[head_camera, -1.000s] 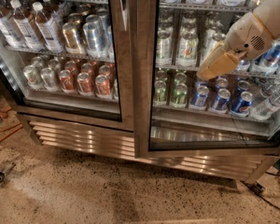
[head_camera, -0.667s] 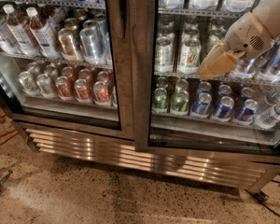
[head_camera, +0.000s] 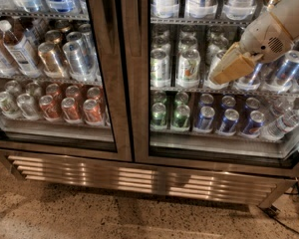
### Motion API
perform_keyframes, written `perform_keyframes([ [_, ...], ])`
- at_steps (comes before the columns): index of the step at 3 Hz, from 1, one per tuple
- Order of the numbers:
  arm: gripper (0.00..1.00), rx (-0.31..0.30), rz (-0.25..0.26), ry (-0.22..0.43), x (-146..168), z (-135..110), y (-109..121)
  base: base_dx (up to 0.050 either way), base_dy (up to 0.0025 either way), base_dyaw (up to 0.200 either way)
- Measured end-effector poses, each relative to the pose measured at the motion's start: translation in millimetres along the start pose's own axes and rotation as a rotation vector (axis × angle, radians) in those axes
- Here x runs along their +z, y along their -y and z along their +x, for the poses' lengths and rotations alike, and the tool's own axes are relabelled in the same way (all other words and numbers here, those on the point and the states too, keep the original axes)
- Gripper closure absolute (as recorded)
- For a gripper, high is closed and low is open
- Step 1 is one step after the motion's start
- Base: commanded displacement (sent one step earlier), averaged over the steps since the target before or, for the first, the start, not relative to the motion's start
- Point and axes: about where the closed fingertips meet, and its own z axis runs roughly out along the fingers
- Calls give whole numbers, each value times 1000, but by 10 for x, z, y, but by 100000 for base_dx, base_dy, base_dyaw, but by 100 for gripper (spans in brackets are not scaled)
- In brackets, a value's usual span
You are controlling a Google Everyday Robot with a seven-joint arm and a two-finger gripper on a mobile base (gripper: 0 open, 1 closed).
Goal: Close right fridge door
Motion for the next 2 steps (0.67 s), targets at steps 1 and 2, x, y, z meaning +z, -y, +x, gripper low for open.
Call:
perform_keyframes([
  [1,100,0,0,0,0,0,0,-5004,7,-49],
  [2,100,0,0,0,0,0,0,0,0,0],
])
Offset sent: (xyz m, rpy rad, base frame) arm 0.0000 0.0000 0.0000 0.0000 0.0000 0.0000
